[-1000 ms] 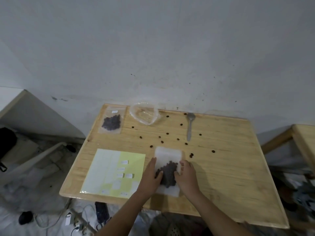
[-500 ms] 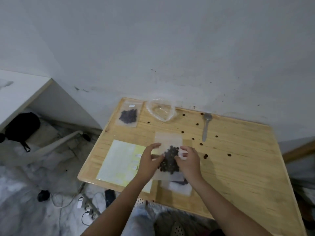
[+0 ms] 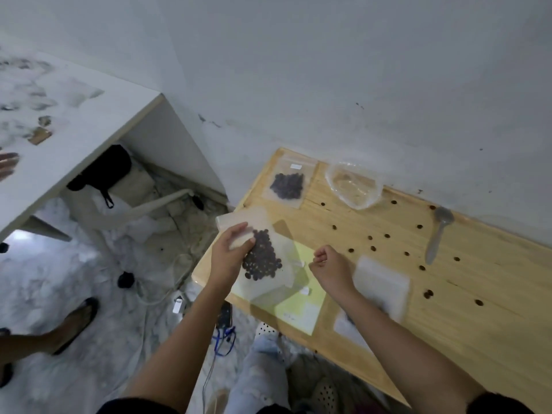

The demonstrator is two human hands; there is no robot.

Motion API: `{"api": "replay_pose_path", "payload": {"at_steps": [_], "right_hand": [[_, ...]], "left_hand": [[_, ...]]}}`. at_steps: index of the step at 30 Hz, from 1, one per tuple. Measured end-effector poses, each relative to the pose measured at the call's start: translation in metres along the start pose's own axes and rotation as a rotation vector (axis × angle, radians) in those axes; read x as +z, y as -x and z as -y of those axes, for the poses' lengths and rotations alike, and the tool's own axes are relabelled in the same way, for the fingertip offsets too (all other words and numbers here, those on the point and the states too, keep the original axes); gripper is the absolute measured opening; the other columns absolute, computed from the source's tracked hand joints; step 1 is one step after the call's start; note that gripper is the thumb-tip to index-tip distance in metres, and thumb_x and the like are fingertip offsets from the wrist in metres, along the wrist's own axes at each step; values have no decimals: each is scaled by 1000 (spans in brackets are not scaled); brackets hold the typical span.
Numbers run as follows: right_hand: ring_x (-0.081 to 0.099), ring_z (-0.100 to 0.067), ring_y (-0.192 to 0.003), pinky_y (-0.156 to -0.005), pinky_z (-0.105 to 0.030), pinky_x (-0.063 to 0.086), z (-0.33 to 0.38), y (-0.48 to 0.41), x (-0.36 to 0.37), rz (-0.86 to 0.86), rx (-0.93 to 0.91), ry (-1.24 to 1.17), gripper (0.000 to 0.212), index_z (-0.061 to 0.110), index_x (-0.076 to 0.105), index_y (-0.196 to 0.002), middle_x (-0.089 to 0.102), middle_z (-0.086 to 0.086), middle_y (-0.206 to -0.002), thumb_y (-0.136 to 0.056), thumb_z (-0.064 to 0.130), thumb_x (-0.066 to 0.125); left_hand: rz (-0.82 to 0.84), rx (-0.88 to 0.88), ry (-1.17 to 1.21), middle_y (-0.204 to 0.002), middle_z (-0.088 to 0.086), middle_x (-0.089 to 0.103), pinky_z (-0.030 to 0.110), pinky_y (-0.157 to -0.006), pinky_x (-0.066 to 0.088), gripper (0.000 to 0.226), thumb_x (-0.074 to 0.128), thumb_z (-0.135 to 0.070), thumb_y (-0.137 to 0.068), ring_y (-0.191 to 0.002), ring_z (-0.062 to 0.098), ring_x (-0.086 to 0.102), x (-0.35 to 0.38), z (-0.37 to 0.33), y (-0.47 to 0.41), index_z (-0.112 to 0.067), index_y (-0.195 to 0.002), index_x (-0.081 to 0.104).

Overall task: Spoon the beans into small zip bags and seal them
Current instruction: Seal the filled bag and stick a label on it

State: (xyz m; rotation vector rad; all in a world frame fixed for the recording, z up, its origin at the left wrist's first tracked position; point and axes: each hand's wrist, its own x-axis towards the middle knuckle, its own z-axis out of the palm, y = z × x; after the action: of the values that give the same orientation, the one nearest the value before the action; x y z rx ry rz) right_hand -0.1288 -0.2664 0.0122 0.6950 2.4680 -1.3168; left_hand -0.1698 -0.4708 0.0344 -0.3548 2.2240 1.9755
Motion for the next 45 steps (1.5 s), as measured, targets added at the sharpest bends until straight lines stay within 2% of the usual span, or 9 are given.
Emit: {"api": "replay_pose_path", "payload": {"at_steps": [5, 8, 10, 13, 17, 21, 27, 32, 45], "right_hand": [[51, -10, -60, -57, -23, 41, 6, -10, 19, 11, -14, 104, 18, 11, 52, -88, 52, 1, -67, -84, 17, 69], [52, -13, -63, -64, -24, 44, 9, -18, 23, 18, -2, 127, 9, 7, 59, -84, 53, 1, -68, -85, 12, 66], [53, -11, -66, -59, -20, 42, 10, -20, 22, 37, 1, 131, 7, 5, 62, -81, 55, 3, -69, -87, 10, 61], [52, -7, -66, -53, -18, 39, 13, -21, 12, 30, 26, 62, 12, 8, 62, -76, 55, 7, -69, -87, 8, 58], [58, -18, -77, -72, -35, 52, 23, -25, -20, -38, 29, -107, 10, 14, 61, -79, 58, 4, -75, -88, 14, 61], [63, -22, -86, -83, -36, 52, 49, -22, -61, -75, -57, -281, 10, 17, 59, -78, 62, 2, -82, -88, 15, 61], [61, -14, -73, -75, -27, 53, 77, -1, -98, -140, -205, -333, 14, 17, 60, -72, 64, 1, -75, -79, 10, 70], [56, -3, -66, -57, -5, 42, 80, 1, -119, -239, -244, -306, 15, 17, 61, -70, 61, 7, -70, -75, 13, 74], [56, 1, -66, -59, -4, 43, 94, -17, -117, -311, -260, -277, 21, 22, 59, -68, 60, 11, -70, -75, 11, 74]], "left_hand": [[-52, -43, 63, -112, -3, 63, 19, -73, 54, 33, 66, -6, -84, -90, -1, 62, -19, 7, -8, -16, -116, 61], [-60, -45, 75, -113, 0, 63, 19, -74, 54, 33, 66, -2, -84, -92, -1, 63, -23, 8, -11, -15, -114, 61], [-51, -37, 73, -114, 2, 65, 24, -79, 55, 34, 65, 0, -83, -100, 8, 63, -24, 9, -13, -16, -113, 62], [-18, -41, 108, -115, 4, 65, 25, -75, 57, 35, 63, 3, -84, -92, 9, 66, -19, 4, -14, -16, -113, 61], [45, -45, 115, -115, 1, 66, 35, -81, 56, 37, 61, 5, -85, -93, 15, 68, -3, -8, -17, -20, -113, 62], [174, 19, 121, -112, 0, 68, 23, -76, 54, 39, 61, 7, -84, -100, 14, 66, 29, -30, -12, -23, -109, 62], [396, 112, 62, -121, -4, 62, 18, -73, 51, 48, 59, 12, -82, -102, 13, 66, 81, -60, -2, -26, -112, 60], [544, 155, 48, -118, -6, 59, 15, -71, 51, 52, 55, 18, -82, -89, 4, 69, 111, -86, 2, -12, -124, 54], [685, 170, 45, -120, -7, 59, 16, -76, 51, 51, 57, 17, -82, -98, 10, 67, 120, -101, -29, -12, -124, 54]]}}
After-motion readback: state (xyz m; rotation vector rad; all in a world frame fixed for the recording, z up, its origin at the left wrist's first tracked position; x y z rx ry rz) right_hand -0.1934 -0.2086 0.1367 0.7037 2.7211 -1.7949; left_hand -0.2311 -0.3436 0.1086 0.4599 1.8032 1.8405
